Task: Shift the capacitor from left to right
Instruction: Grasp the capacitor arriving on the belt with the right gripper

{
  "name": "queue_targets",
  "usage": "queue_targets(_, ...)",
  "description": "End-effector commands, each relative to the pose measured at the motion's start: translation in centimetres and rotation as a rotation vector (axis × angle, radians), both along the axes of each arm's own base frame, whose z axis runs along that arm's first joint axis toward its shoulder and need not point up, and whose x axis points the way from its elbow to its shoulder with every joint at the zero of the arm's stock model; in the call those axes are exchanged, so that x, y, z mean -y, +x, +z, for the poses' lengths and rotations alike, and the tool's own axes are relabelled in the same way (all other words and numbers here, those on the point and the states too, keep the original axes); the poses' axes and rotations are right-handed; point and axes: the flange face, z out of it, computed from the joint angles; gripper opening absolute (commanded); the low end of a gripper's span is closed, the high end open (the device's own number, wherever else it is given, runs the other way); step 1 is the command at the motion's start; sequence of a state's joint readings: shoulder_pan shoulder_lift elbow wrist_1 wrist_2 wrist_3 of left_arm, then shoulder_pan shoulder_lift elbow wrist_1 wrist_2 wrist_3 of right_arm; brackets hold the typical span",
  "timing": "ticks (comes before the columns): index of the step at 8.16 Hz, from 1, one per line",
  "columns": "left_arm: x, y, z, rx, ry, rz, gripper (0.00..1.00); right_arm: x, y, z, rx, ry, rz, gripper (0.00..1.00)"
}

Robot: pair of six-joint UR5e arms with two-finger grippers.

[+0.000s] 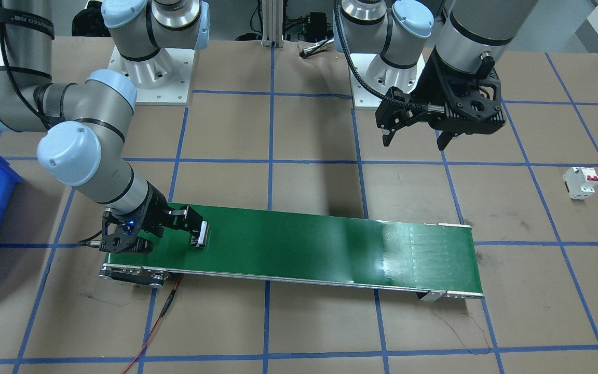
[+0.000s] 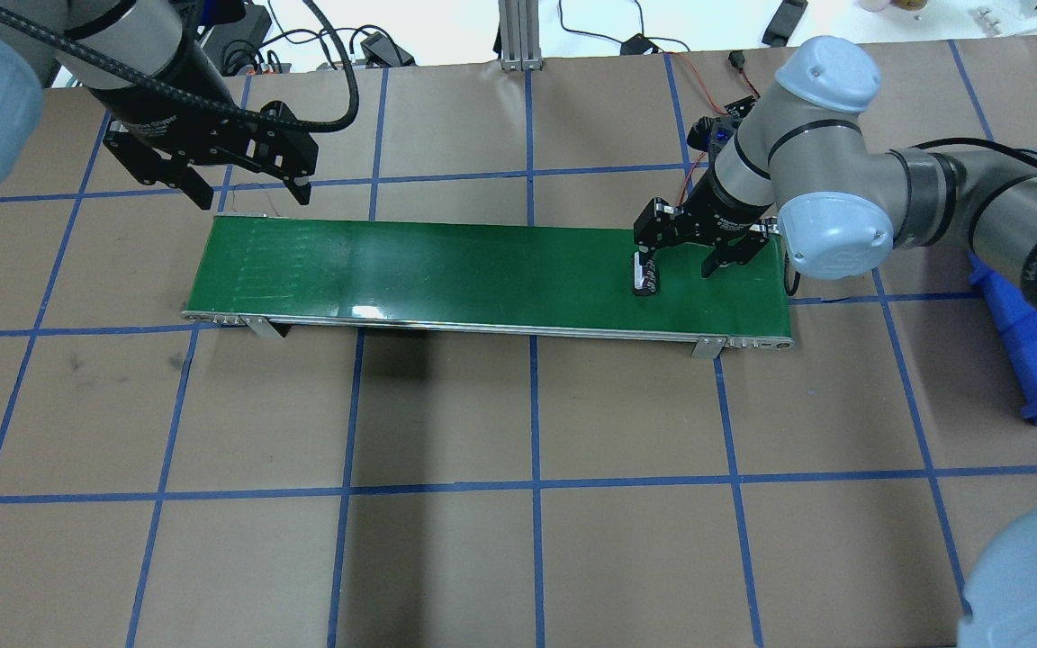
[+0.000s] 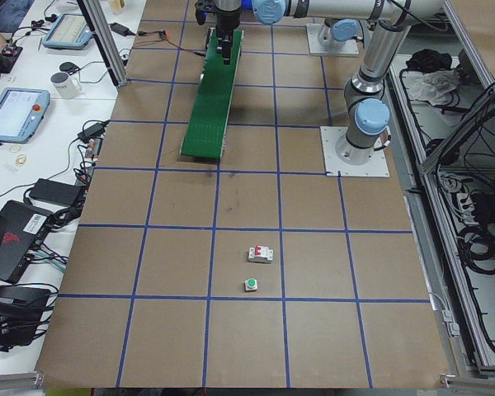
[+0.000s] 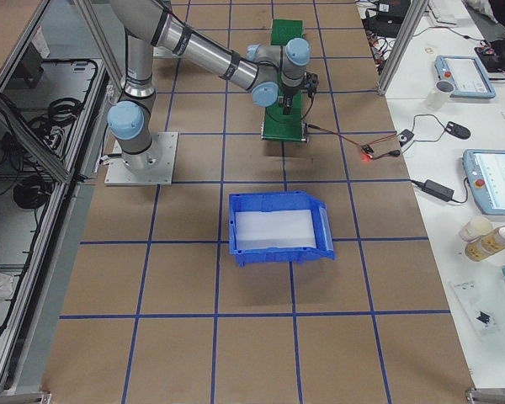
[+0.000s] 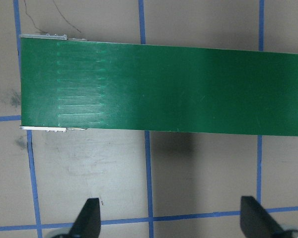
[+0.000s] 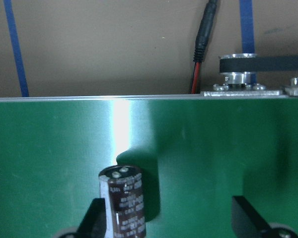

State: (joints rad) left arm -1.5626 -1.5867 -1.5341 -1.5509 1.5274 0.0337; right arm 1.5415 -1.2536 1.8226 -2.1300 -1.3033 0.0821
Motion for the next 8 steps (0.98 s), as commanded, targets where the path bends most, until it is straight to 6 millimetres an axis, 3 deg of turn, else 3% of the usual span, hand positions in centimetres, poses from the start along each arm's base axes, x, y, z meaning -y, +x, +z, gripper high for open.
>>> queue_targets(1, 0.0, -0.2, 0.0, -0.015, 0.001, -0.001, 1.0, 0.1, -0.1, -1.0, -0.006, 0.018, 0.001, 0.89)
queue_targets(2, 0.1, -0.2, -0.1, -0.016, 0.002, -0.001, 1.0, 0.2, -0.2, -1.1, -0.018, 0.019, 0.006, 0.89)
queue_targets(3, 0.1, -0.2, 0.0, -0.016, 0.001, -0.001, 1.0, 0.1, -0.3, -1.1, -0.029, 0.02, 0.018, 0.76)
queue_targets(6, 0.1, -0.2, 0.0, -0.016, 0.001, 0.0, 1.0, 0.3, -1.8, 0.0, -0.17, 0.006, 0.044, 0.18)
queue_targets(7, 0.1, -0.2, 0.0, -0.016, 0.001, 0.0, 1.0, 0.1, -2.2, 0.3, -0.203, 0.039, 0.049, 0.07)
queue_targets(8, 0.1, -0.2, 0.0, -0.016, 0.001, 0.0, 1.0, 0.4, -2.7, 1.6, -0.244, 0.043, 0.062, 0.05)
